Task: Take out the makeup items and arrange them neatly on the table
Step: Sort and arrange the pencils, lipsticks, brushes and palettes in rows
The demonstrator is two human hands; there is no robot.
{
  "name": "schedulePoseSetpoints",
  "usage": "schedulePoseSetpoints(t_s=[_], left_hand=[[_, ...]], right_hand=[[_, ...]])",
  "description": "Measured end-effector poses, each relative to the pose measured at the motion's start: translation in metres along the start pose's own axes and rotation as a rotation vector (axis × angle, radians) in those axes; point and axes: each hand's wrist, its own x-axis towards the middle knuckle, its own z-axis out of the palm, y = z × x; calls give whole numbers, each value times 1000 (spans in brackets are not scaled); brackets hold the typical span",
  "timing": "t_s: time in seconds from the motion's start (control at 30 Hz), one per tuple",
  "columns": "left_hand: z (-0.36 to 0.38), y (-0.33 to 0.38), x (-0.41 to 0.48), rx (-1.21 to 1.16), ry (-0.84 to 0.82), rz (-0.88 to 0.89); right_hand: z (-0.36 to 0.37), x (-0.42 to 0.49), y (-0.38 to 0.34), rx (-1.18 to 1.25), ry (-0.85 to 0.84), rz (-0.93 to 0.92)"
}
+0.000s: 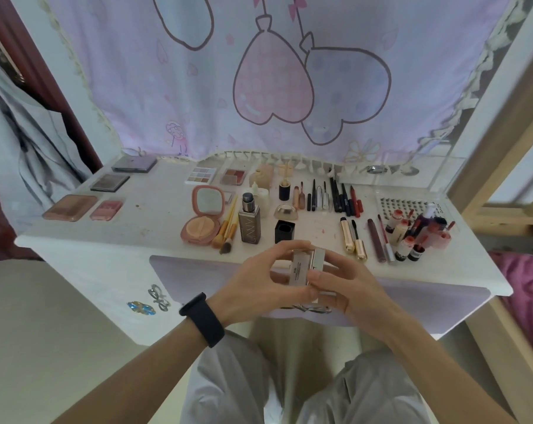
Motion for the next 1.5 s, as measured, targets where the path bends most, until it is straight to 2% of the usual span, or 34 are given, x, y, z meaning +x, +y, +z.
schedulePoseSetpoints(t_s=[0.23, 0.43, 0.53, 0.7, 0.77, 0.9, 1.1, 1.27, 1.4, 1.5], left_hand=[[10, -7, 3, -31, 41, -26], [7, -7, 3, 14, -33, -67], [7, -2, 3, 125, -25, -32], [8, 0, 1, 164, 12, -40], [7, 0, 1, 186, 19, -60], [6, 3, 0, 237, 31, -33], [7, 5, 3, 323, 72, -7], [10, 8, 3, 502, 122, 34], [4, 5, 2, 405, 52, -9], [-4, 1, 5, 157, 40, -67]], right_hand=[[9, -3, 2, -372, 96, -77], [1, -3, -4, -417, 16, -25], [1, 0, -4, -519, 28, -61], [3, 1, 2, -606, 50, -141], [4, 0, 7, -566, 73, -153], [5, -2, 0, -387, -25, -106], [10, -1, -4, -487, 56, -162], [15, 4, 2, -486, 146, -184], [17, 2, -2, -480, 114, -150], [16, 6, -8, -304, 68, -71]])
